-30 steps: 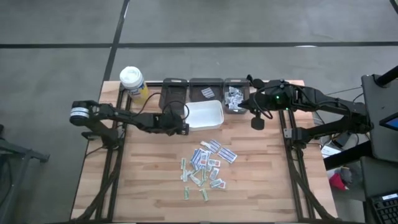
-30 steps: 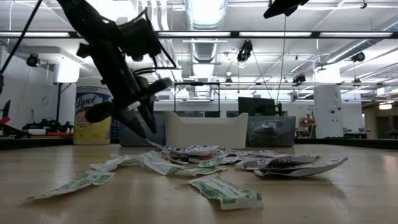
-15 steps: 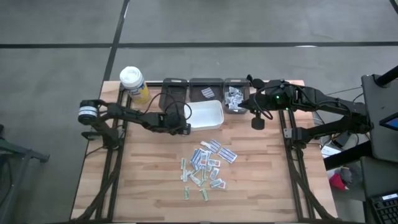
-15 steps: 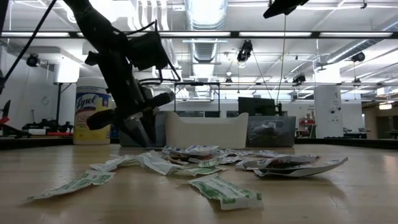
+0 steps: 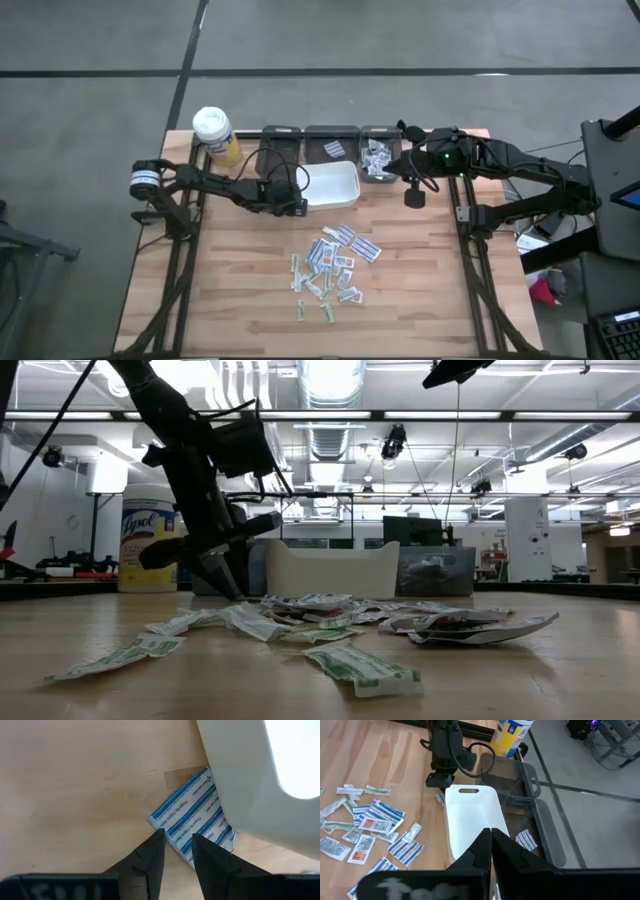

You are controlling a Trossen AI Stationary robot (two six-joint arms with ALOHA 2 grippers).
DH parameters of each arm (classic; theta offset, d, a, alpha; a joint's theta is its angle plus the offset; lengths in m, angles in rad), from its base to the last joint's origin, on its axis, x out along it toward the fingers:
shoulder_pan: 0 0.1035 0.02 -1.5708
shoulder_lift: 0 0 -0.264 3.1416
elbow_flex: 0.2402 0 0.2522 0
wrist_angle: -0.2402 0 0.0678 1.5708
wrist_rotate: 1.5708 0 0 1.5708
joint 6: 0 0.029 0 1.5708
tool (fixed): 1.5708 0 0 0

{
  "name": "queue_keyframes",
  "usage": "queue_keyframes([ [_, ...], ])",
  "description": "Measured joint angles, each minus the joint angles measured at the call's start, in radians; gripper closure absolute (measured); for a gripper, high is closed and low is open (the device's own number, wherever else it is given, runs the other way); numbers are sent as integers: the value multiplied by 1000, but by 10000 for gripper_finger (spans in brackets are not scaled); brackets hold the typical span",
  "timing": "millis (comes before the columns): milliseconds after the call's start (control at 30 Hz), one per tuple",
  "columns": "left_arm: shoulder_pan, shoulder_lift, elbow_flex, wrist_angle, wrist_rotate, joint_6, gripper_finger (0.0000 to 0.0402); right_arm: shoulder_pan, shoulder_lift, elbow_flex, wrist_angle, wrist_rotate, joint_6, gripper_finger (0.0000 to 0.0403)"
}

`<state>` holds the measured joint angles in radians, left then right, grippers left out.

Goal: Pick & Place First Aid Supplies
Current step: Put the blue bandage pack into the middle black bin

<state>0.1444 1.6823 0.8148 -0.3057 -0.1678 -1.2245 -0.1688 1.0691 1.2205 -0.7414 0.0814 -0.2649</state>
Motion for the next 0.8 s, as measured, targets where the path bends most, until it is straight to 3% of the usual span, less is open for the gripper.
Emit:
queue_keyframes([
  [200, 0, 8, 12, -62, 32, 0, 303, 0, 0, 0, 1, 0, 3, 394],
  [633, 0, 44, 11, -46, 64, -3, 395, 0, 0, 0, 1, 0, 3, 394],
  [800, -2, 36, 27, -57, 54, 26, 400, 0, 0, 0, 1, 0, 3, 394],
])
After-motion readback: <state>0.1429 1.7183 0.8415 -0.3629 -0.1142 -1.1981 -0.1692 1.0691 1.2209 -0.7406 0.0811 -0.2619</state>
